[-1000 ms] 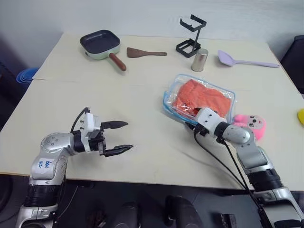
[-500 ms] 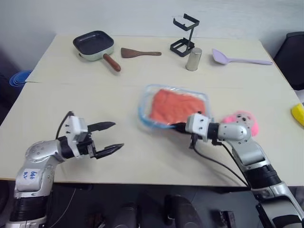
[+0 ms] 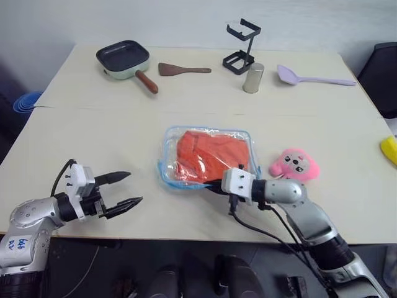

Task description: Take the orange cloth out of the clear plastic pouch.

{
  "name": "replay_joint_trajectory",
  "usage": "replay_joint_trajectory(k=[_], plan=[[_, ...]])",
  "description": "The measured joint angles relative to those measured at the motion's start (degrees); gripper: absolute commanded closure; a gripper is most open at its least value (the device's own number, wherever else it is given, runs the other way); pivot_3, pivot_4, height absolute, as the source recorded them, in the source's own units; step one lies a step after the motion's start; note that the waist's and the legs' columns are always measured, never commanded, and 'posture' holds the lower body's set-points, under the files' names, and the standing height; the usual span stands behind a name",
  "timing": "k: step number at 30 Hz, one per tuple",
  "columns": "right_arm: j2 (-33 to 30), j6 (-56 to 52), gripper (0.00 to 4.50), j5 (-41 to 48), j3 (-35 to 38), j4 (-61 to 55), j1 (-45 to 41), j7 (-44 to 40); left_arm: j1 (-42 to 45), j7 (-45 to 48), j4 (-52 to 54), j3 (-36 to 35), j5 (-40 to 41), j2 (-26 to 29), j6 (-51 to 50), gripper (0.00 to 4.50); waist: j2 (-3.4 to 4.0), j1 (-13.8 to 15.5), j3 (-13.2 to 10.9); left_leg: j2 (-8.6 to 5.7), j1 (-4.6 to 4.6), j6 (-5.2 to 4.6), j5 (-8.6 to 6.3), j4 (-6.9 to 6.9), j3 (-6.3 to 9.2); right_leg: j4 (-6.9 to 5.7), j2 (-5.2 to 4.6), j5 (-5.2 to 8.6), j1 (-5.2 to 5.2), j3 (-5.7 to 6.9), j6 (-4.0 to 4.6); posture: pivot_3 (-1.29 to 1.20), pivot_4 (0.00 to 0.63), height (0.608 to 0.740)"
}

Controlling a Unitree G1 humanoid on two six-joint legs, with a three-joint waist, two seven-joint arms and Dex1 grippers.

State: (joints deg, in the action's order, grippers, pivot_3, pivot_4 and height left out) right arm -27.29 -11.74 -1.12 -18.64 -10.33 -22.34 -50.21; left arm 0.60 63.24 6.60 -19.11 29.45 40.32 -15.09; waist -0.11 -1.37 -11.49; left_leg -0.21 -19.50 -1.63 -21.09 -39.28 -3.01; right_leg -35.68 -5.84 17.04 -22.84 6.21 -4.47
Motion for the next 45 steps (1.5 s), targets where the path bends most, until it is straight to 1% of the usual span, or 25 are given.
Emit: replay_joint_trajectory(k=[4,6,7,8,10,11,13,15,16,18,20,23,26,30,35,36,37,40,42,45], plan=[[0.7,0.0,2.20,-0.8,-1.0,1.5,-0.3,0.6,1.0,0.0,0.0,0.2,0.0,0.1,0.2,0.00,0.00,-0.1,0.0,0.00,-0.02,-0.01,0.00,0.04,0.01,0.00,0.00,0.00,0.00,0.03,0.00,0.00,0.150,0.740],[-0.5,0.6,1.53,1.8,-0.2,0.2,1.4,-1.4,1.3,0.1,0.1,0.6,0.0,0.3,0.1,0.00,0.00,0.0,0.0,-0.01,-0.05,-0.02,-0.01,0.04,0.03,0.02,0.00,0.00,0.00,0.04,0.00,0.00,0.150,0.740],[-1.5,0.6,1.22,3.9,0.9,-1.0,2.8,-2.8,1.2,0.2,0.2,0.7,0.0,0.3,0.0,0.00,0.00,0.1,0.0,-0.02,-0.07,-0.04,-0.02,0.05,0.05,0.04,0.00,0.00,0.00,0.05,0.00,0.00,0.150,0.740],[-2.6,0.6,0.82,8.0,3.3,-2.8,4.6,-5.1,1.0,0.3,0.6,1.0,0.2,0.8,-0.8,0.00,0.00,0.2,0.0,-0.01,-0.10,-0.06,-0.03,0.05,0.06,0.07,0.00,0.00,0.00,0.06,0.00,0.00,0.150,0.740],[-4.4,0.1,0.18,17.2,9.3,-6.7,7.3,-9.1,-0.3,1.0,2.6,1.3,1.8,3.0,-4.7,0.00,-0.01,0.1,0.0,-0.01,-0.11,-0.09,-0.05,0.05,0.08,0.10,0.00,0.00,0.01,0.07,0.00,0.00,0.150,0.740],[-5.3,-1.0,0.18,22.7,13.3,-8.6,8.1,-10.6,-1.0,1.5,3.9,1.3,2.9,4.2,-6.9,0.00,0.00,0.1,0.0,-0.01,-0.09,-0.09,-0.05,0.05,0.09,0.11,-0.01,0.00,0.04,0.06,0.00,0.00,0.150,0.740],[-8.4,-3.8,0.18,28.3,20.3,-8.8,8.2,-11.1,-1.3,2.1,6.2,1.3,4.4,4.8,-8.2,0.00,0.01,0.1,0.0,-0.01,0.03,-0.11,-0.06,0.05,0.09,0.13,-0.05,0.00,0.16,0.05,0.00,0.00,0.150,0.740],[-12.9,-5.0,0.18,29.6,26.1,-4.2,7.6,-10.9,-1.2,2.3,9.2,1.7,5.5,4.6,-8.5,0.00,0.01,0.1,0.0,-0.01,0.13,-0.12,-0.08,0.05,0.10,0.25,-0.08,0.00,0.24,0.05,0.00,0.00,0.150,0.740],[-15.5,-5.7,0.18,29.2,28.7,0.7,6.3,-10.1,-1.0,1.9,11.3,2.0,6.5,4.1,-8.7,0.00,0.01,0.2,0.0,-0.03,0.13,-0.12,-0.08,0.05,0.10,0.35,-0.12,0.00,0.24,0.05,0.01,0.00,0.150,0.740],[-19.5,-6.3,0.18,26.5,30.4,9.4,3.4,-8.4,0.7,-0.2,14.4,2.7,7.9,1.4,-8.8,0.00,0.09,0.3,-0.1,-0.05,0.13,-0.13,-0.08,0.06,0.08,0.37,-0.15,0.01,0.24,0.04,0.01,0.00,0.150,0.740],[-23.3,-6.0,0.18,22.1,30.2,17.8,0.9,-6.9,2.8,-2.8,17.1,3.8,9.2,-1.1,-9.2,0.00,0.09,0.5,-0.1,-0.05,0.13,-0.13,-0.07,0.10,0.08,0.34,-0.14,0.01,0.21,0.08,0.03,0.00,0.150,0.740],[-24.4,-4.1,0.18,15.9,27.4,29.5,-3.8,-4.6,4.8,-6.2,19.2,5.8,10.2,-3.1,-10.5,0.00,0.10,0.2,-0.1,-0.03,0.14,-0.07,-0.03,0.12,-0.02,0.16,-0.06,0.02,0.21,0.08,0.04,0.00,0.150,0.740],[-24.2,-4.7,0.76,13.7,25.2,35.0,-6.8,-4.3,5.3,-6.9,20.0,7.4,10.7,-3.4,-11.0,0.00,0.12,-0.2,0.0,-0.02,0.15,-0.06,0.02,0.12,-0.11,0.09,0.00,0.02,0.20,0.04,0.04,0.00,0.150,0.740],[-24.2,-9.4,2.14,15.8,24.1,34.7,-7.3,-10.1,5.3,-6.3,19.7,8.3,10.7,-3.0,-11.0,0.00,0.11,0.1,0.0,0.03,0.17,-0.04,0.04,0.08,-0.07,0.11,0.05,0.02,0.24,0.03,0.04,0.00,0.150,0.740],[-25.0,-17.8,3.93,25.3,29.6,27.6,-1.0,-17.8,5.8,-5.8,18.0,8.3,10.6,-1.9,-10.7,0.00,0.12,1.5,0.0,0.03,0.12,-0.04,0.02,0.08,0.04,0.17,0.04,0.02,0.25,0.07,0.04,0.00,0.150,0.740],[-25.2,-19.4,4.25,26.6,30.8,26.1,0.3,-18.5,5.8,-5.6,17.2,8.4,10.5,-1.9,-10.5,0.00,0.12,1.7,0.0,0.03,0.09,-0.04,0.02,0.08,0.05,0.19,0.03,0.02,0.25,0.08,0.04,0.00,0.150,0.740],[-25.8,-20.2,4.47,27.5,31.3,25.0,1.8,-19.2,5.8,-5.5,16.9,8.5,10.4,-1.9,-10.4,0.00,0.12,1.8,0.0,0.02,0.08,-0.05,0.01,0.08,0.06,0.20,0.02,0.02,0.25,0.08,0.04,0.00,0.150,0.740],[-26.4,-21.3,4.47,29.6,33.8,21.8,5.7,-20.1,5.9,-5.0,15.1,8.7,9.6,-1.9,-9.4,0.00,0.12,2.1,0.0,0.02,0.08,-0.05,0.00,0.08,0.05,0.23,0.02,0.02,0.25,0.08,0.04,0.00,0.150,0.740],[-26.3,-21.6,4.47,31.6,35.8,19.8,6.7,-20.1,5.9,-4.8,14.3,8.9,9.1,-1.9,-8.8,0.00,0.14,2.1,-0.1,0.02,0.09,-0.04,0.00,0.08,0.04,0.25,0.02,0.02,0.24,0.07,0.04,0.00,0.150,0.740],[-25.7,-23.9,4.47,37.5,39.9,11.8,7.7,-20.0,6.0,-4.3,12.4,9.0,8.3,-1.9,-7.6,0.00,0.20,1.8,-0.1,0.03,0.12,0.00,-0.01,0.09,0.04,0.25,0.04,0.02,0.22,0.07,0.04,0.00,0.150,0.740]])
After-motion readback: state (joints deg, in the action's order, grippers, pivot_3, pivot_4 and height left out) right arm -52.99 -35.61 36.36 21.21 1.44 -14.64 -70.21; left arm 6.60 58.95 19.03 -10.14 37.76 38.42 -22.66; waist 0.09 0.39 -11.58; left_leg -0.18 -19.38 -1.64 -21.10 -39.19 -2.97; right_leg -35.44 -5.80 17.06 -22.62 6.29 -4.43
